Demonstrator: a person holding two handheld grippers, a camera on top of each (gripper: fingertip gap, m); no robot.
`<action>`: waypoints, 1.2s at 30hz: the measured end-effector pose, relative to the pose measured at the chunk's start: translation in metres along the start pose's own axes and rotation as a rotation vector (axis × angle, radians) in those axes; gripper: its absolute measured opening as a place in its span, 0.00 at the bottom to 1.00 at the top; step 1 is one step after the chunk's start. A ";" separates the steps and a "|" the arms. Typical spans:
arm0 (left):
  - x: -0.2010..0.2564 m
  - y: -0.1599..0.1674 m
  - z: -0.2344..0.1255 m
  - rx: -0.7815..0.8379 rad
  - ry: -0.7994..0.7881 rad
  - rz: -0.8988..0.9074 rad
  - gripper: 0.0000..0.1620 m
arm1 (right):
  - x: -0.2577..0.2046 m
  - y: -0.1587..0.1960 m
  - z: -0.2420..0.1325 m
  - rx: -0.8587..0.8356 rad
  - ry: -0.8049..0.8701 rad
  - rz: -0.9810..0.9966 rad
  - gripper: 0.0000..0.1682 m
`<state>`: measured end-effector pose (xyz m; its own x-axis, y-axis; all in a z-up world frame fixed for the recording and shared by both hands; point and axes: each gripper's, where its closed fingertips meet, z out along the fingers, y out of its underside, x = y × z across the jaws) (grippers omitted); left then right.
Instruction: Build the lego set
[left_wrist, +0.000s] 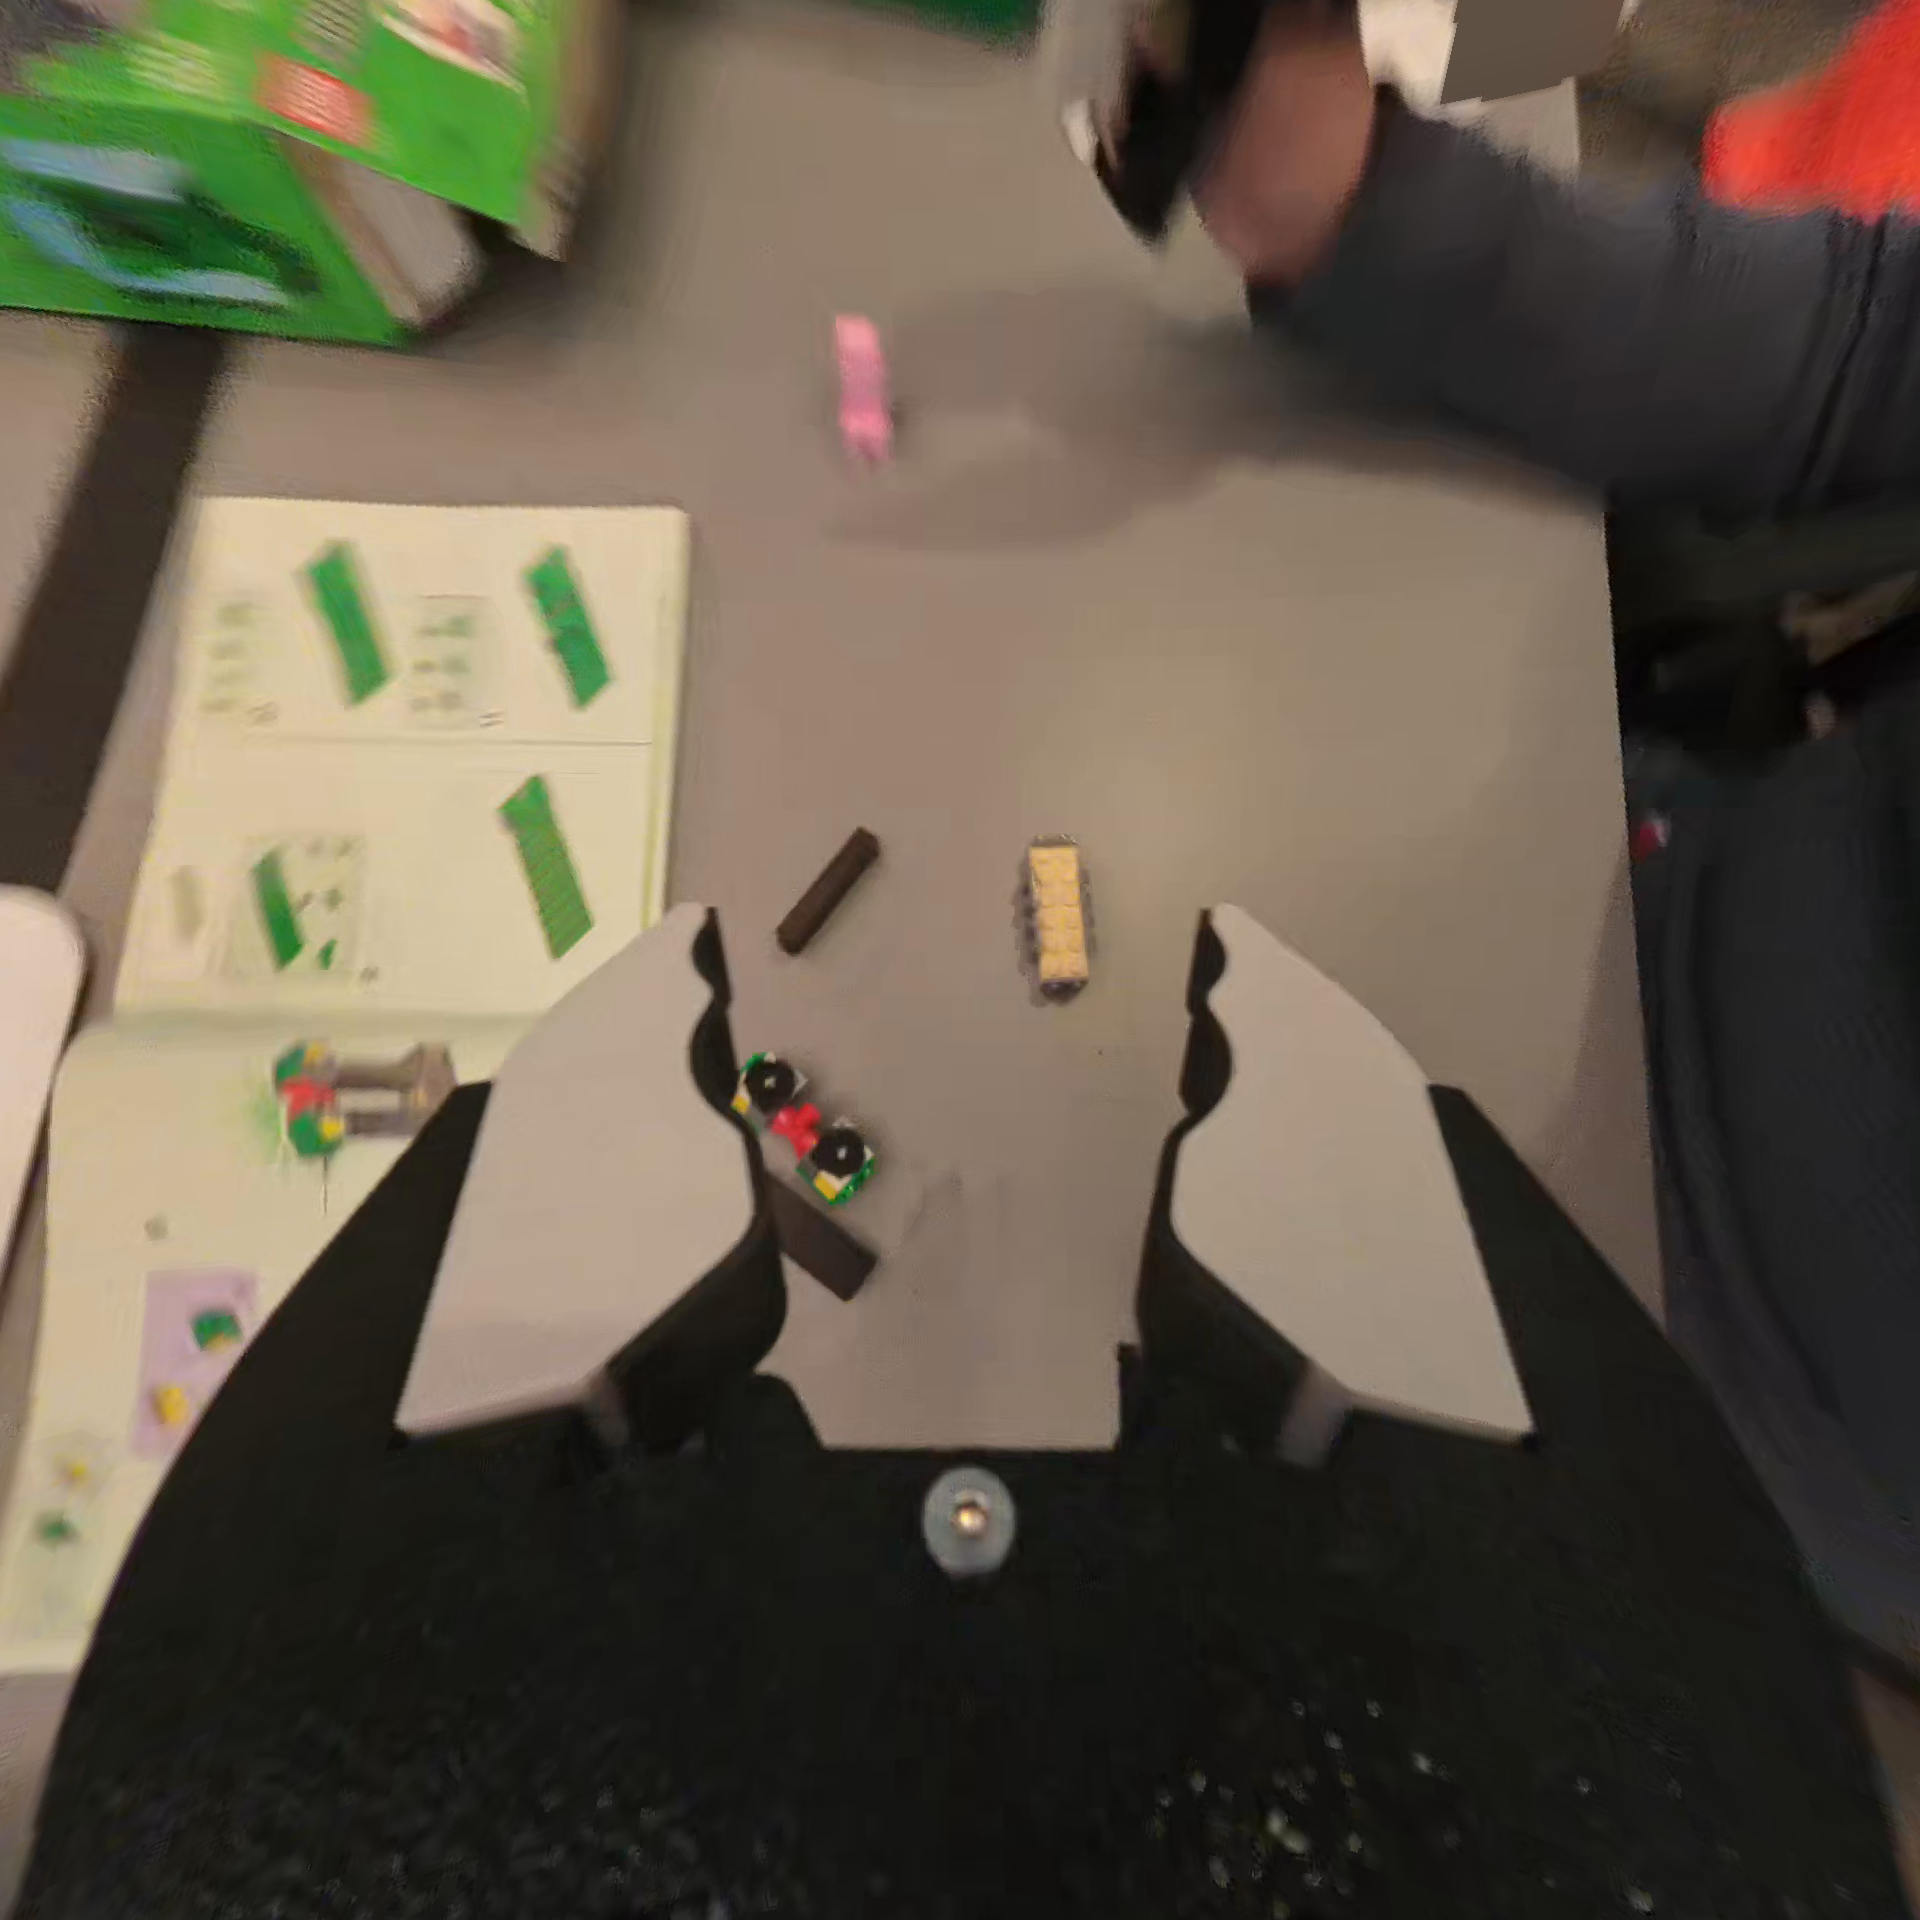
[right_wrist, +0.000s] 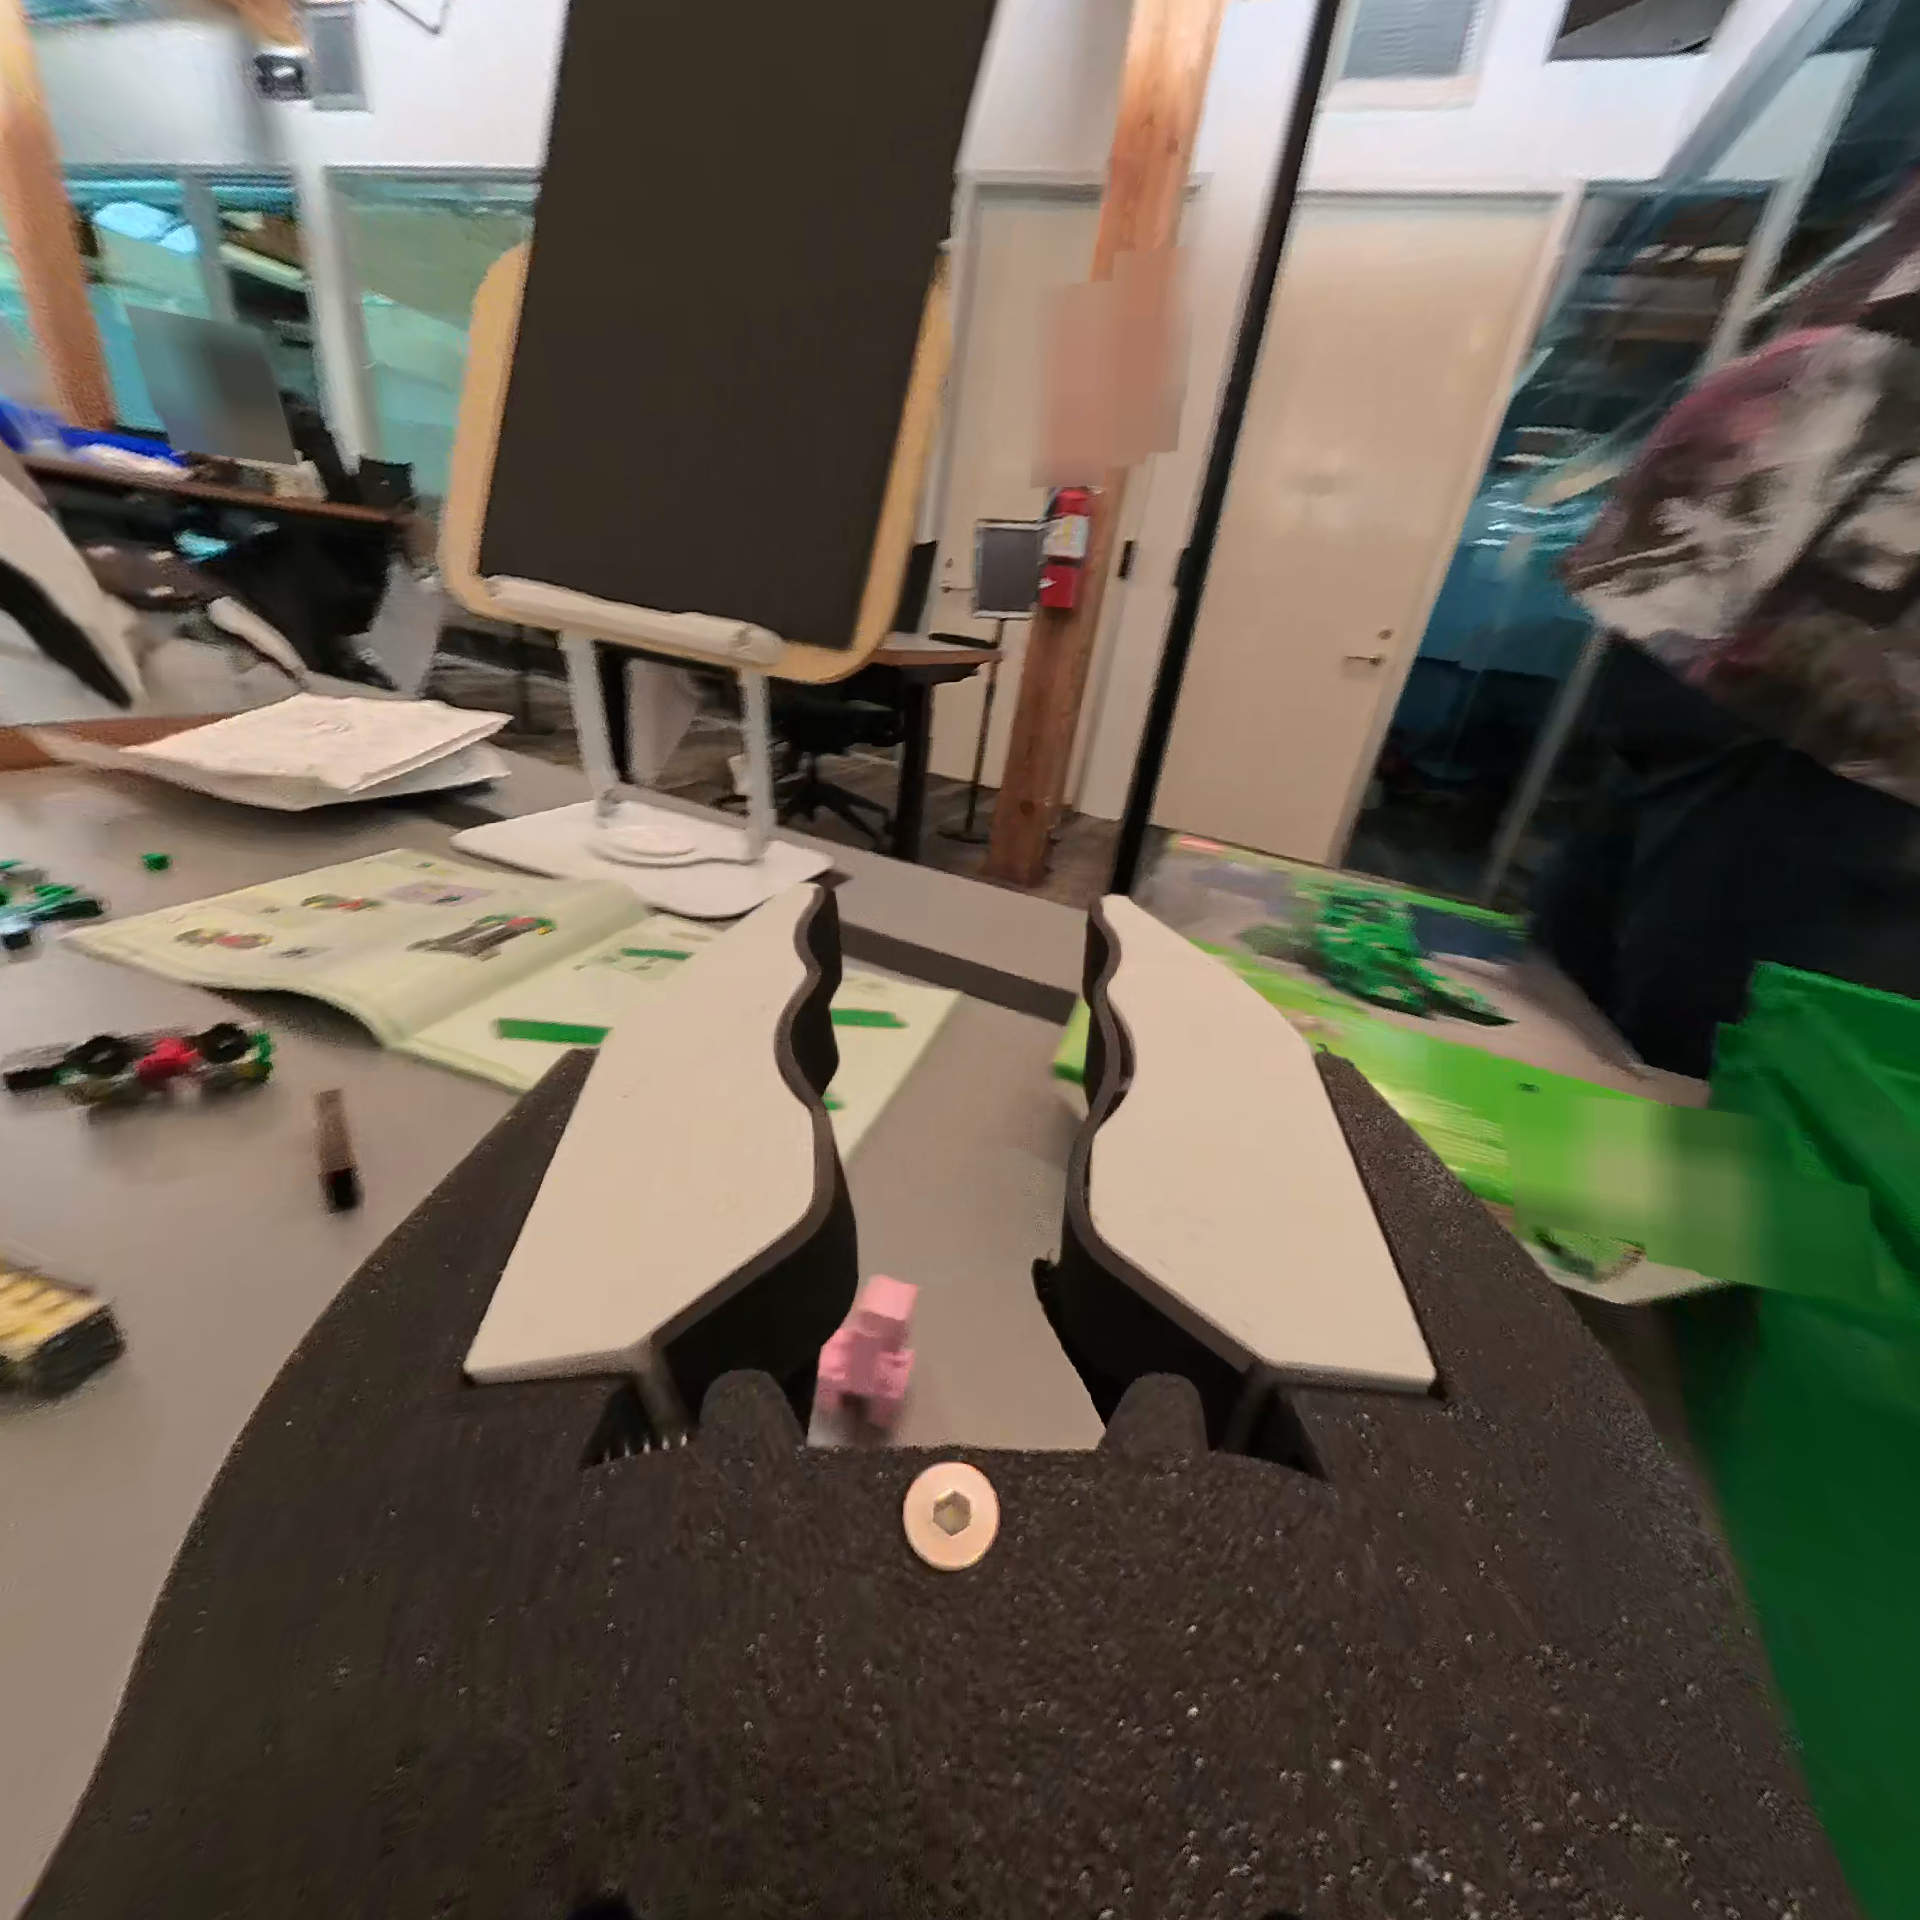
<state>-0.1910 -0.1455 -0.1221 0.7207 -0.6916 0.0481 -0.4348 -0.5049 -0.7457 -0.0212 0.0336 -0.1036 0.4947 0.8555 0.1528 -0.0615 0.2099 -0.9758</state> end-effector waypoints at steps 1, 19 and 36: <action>-0.006 0.010 -0.014 0.122 -0.075 -0.077 0.48 | -0.013 0.004 0.004 -0.013 -0.045 0.005 0.26; -0.037 0.118 0.026 0.136 -0.406 -0.269 0.42 | -0.202 0.091 0.058 -0.402 -0.712 -0.147 0.12; -0.040 0.089 0.026 0.330 -0.635 -0.048 0.39 | -0.199 0.128 0.061 -0.647 -0.702 -0.229 0.14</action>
<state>-0.2448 -0.1493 -0.2080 0.9536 -0.1875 -0.2355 -0.2811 -0.2749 -0.9194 -0.1801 -0.0805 -0.2496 -0.2057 0.9573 0.2032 0.5619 0.2856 -0.7764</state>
